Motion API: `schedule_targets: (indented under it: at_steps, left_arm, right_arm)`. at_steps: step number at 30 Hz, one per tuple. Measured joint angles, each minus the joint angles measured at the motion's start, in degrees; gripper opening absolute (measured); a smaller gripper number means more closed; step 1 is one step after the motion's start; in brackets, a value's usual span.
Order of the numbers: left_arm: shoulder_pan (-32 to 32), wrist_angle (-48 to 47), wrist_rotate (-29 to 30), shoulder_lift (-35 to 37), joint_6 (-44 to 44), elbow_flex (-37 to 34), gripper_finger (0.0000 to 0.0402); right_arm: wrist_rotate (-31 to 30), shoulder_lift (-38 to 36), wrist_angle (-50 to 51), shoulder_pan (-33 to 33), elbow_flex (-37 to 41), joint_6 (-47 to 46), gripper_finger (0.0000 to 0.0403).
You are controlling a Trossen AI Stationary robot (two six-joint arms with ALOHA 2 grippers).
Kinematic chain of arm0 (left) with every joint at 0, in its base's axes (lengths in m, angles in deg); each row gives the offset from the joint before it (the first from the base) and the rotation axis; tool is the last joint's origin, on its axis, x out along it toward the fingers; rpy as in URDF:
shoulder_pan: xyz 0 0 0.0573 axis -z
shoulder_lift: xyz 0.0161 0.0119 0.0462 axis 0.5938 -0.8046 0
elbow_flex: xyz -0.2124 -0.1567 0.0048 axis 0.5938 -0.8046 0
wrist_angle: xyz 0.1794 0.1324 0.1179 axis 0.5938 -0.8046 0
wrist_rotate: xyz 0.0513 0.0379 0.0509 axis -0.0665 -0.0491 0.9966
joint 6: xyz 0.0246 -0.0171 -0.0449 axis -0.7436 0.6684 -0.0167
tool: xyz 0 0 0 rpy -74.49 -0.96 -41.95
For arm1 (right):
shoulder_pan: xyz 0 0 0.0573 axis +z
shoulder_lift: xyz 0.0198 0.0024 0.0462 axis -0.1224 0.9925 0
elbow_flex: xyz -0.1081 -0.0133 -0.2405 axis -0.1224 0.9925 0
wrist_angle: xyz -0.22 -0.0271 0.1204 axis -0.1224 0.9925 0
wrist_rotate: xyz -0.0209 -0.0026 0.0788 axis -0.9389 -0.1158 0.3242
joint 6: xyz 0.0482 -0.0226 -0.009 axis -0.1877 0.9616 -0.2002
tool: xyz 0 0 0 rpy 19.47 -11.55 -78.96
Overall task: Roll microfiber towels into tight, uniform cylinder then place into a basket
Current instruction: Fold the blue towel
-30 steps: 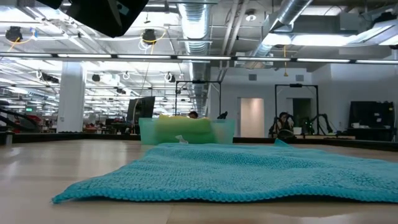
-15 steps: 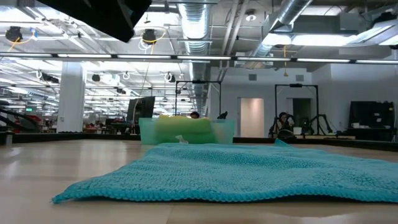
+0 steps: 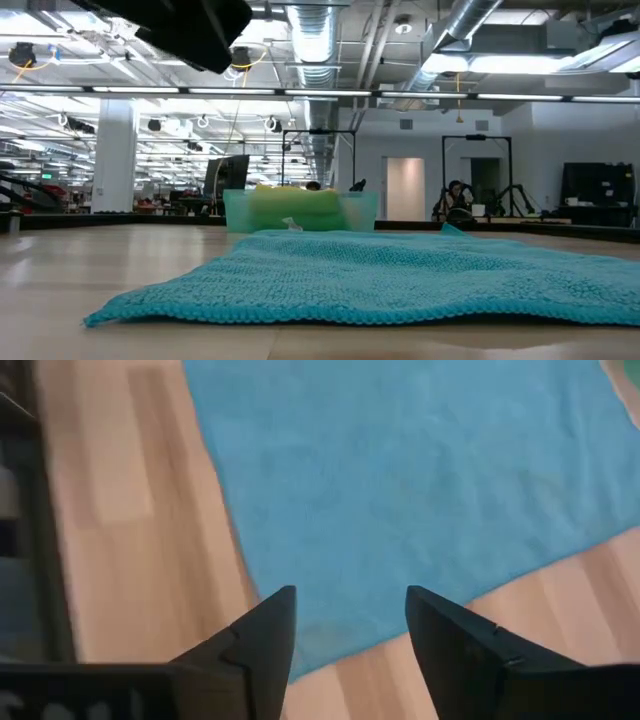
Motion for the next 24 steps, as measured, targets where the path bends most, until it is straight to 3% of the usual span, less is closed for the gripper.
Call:
schedule_targets:
  at_steps: [10,24]
  left_arm:
    - [3.5,9.8,2.0,-7.3,-9.5,0.0,0.0179]
    - [3.3,11.5,3.5,-14.2,-8.8,0.4,0.0179]
  right_arm:
    - [5.3,8.2,-2.3,0.1,0.0,1.5,0.0206]
    - [7.2,9.5,-6.7,-1.3,-0.1,6.1,0.0203]
